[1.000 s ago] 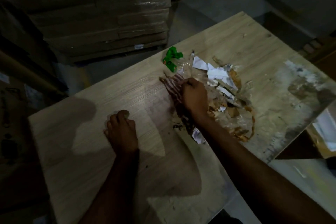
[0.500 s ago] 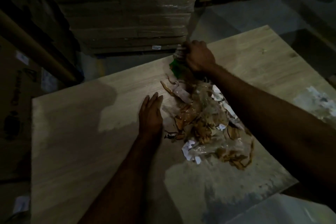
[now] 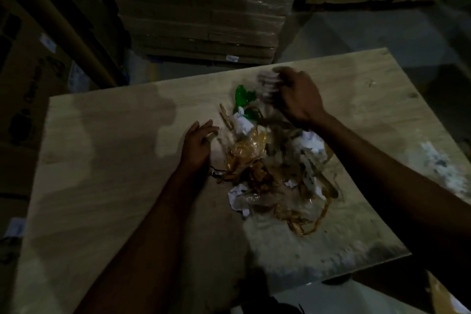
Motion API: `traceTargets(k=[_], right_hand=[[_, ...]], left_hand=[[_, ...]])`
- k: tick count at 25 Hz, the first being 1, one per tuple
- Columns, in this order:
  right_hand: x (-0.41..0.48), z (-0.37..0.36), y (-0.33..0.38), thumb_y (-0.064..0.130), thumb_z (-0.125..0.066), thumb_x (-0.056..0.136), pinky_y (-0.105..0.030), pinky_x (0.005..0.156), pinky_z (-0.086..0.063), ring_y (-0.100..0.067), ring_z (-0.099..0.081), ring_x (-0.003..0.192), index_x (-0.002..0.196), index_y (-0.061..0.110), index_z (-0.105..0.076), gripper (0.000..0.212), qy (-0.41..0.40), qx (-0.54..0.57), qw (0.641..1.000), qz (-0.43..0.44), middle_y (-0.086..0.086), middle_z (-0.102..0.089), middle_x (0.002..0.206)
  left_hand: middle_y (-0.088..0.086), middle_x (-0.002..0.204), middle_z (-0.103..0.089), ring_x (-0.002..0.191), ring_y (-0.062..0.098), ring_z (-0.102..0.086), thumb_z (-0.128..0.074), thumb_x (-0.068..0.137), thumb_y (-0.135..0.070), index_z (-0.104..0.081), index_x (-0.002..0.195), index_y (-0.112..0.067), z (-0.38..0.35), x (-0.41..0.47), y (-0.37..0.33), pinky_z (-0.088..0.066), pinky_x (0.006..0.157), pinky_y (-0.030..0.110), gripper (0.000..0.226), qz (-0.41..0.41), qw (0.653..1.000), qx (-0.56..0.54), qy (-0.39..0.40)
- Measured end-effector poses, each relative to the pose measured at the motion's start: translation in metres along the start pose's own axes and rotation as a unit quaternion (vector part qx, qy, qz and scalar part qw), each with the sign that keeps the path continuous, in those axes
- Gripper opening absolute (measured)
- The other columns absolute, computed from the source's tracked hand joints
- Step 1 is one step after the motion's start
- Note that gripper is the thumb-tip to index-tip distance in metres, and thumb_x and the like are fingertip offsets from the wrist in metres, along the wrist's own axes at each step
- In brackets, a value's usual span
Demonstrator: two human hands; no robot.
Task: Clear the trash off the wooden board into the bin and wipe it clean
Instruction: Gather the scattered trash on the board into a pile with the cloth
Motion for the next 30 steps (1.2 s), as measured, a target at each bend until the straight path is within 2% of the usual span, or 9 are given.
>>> traceTargets(k=[3, 6, 8, 14, 17, 21, 24, 26, 30], right_hand=[[-0.004, 0.028, -0.053, 0.029, -0.039, 0.094, -0.042, 0.099, -0.047, -0.037, -0.061, 0.119, 0.130, 0.016, -0.065, 0.046, -0.069, -0.037, 0.989, -0.128, -0.015, -0.070, 0.127], [-0.017, -0.002, -0.065, 0.055, -0.037, 0.089, -0.042, 0.097, -0.037, -0.041, -0.061, 0.116, 0.126, 0.008, -0.066, 0.066, 0.129, -0.140, 0.980, -0.049, -0.020, -0.067, 0.127], [-0.034, -0.019, -0.057, 0.046, -0.038, 0.082, -0.039, 0.099, -0.033, -0.040, -0.061, 0.118, 0.132, 0.007, -0.063, 0.068, 0.170, -0.117, 0.978, 0.005, -0.019, -0.067, 0.131], [-0.072, 0.048, -0.043, 0.012, -0.053, 0.092, -0.039, 0.099, -0.057, -0.017, -0.069, 0.108, 0.125, 0.026, -0.066, 0.038, -0.076, 0.192, 0.977, -0.053, -0.002, -0.072, 0.119], [-0.105, 0.070, -0.053, 0.001, -0.054, 0.088, -0.040, 0.099, -0.058, -0.020, -0.071, 0.107, 0.115, 0.020, -0.072, 0.037, -0.153, 0.394, 0.893, -0.155, -0.002, -0.076, 0.110], [-0.172, 0.077, -0.064, -0.007, -0.049, 0.084, -0.032, 0.078, -0.062, -0.026, -0.073, 0.101, 0.131, 0.006, -0.067, 0.052, -0.138, 0.518, 0.785, -0.311, -0.009, -0.074, 0.116], [-0.215, 0.065, -0.059, 0.004, -0.049, 0.075, -0.035, 0.078, -0.060, -0.031, -0.071, 0.092, 0.129, 0.001, -0.066, 0.056, -0.073, 0.713, 0.596, -0.362, -0.015, -0.071, 0.108], [-0.242, 0.062, -0.051, 0.016, -0.044, 0.096, -0.034, 0.075, -0.061, -0.030, -0.073, 0.085, 0.113, 0.000, -0.073, 0.037, -0.034, 0.771, 0.514, -0.374, -0.016, -0.074, 0.096], [-0.300, 0.086, -0.057, 0.018, -0.035, 0.114, -0.023, 0.062, -0.061, -0.016, -0.075, 0.069, 0.073, 0.015, -0.070, 0.054, -0.037, 0.783, 0.530, -0.324, -0.002, -0.075, 0.070]], left_hand=[[0.013, 0.149, -0.050, 0.147, 0.030, -0.029, -0.041, 0.083, 0.018, -0.066, 0.125, -0.004, -0.003, -0.032, 0.001, -0.018, 0.117, 0.023, 0.054, 0.006, 0.999, -0.037, -0.010], [0.018, 0.142, -0.054, 0.138, 0.033, -0.044, -0.039, 0.076, 0.005, -0.064, 0.127, -0.002, -0.003, -0.060, 0.011, -0.030, 0.120, 0.047, 0.057, 0.019, 0.994, -0.090, -0.061], [0.018, 0.142, -0.054, 0.136, 0.033, -0.047, -0.039, 0.076, 0.003, -0.062, 0.131, -0.004, -0.003, -0.076, 0.017, -0.033, 0.118, 0.050, 0.060, 0.036, 0.993, -0.088, -0.070], [0.012, 0.148, -0.051, 0.138, 0.028, -0.046, -0.045, 0.093, 0.011, -0.054, 0.140, -0.008, 0.001, -0.131, 0.013, -0.036, 0.117, 0.039, 0.051, 0.116, 0.986, -0.116, -0.040], [0.006, 0.143, -0.055, 0.131, 0.026, -0.052, -0.051, 0.093, 0.002, -0.056, 0.136, -0.017, 0.003, -0.154, -0.008, -0.042, 0.112, 0.045, 0.047, 0.103, 0.984, -0.132, -0.066], [0.007, 0.137, -0.059, 0.129, 0.025, -0.052, -0.055, 0.091, 0.000, -0.060, 0.130, -0.015, -0.004, -0.184, -0.057, -0.042, 0.111, 0.042, 0.042, 0.059, 0.983, -0.141, -0.104], [0.007, 0.130, -0.063, 0.121, 0.025, -0.057, -0.054, 0.090, -0.006, -0.061, 0.126, -0.013, -0.010, -0.192, -0.093, -0.046, 0.105, 0.036, 0.037, 0.034, 0.976, -0.166, -0.134], [0.005, 0.124, -0.065, 0.112, 0.020, -0.061, -0.053, 0.093, -0.007, -0.061, 0.123, -0.011, -0.016, -0.201, -0.117, -0.048, 0.094, 0.026, 0.031, 0.016, 0.971, -0.186, -0.150], [-0.001, 0.107, -0.064, 0.097, 0.014, -0.061, -0.054, 0.100, -0.012, -0.058, 0.110, -0.023, -0.051, -0.235, -0.158, -0.045, 0.075, 0.008, 0.016, -0.016, 0.969, -0.203, -0.143]])
Point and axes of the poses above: each hand's wrist, its own x-axis towards the middle knuckle, its own z-axis out of the back of the hand, y = z × x, the point moved 7 cm from there along x, towards the middle knuckle
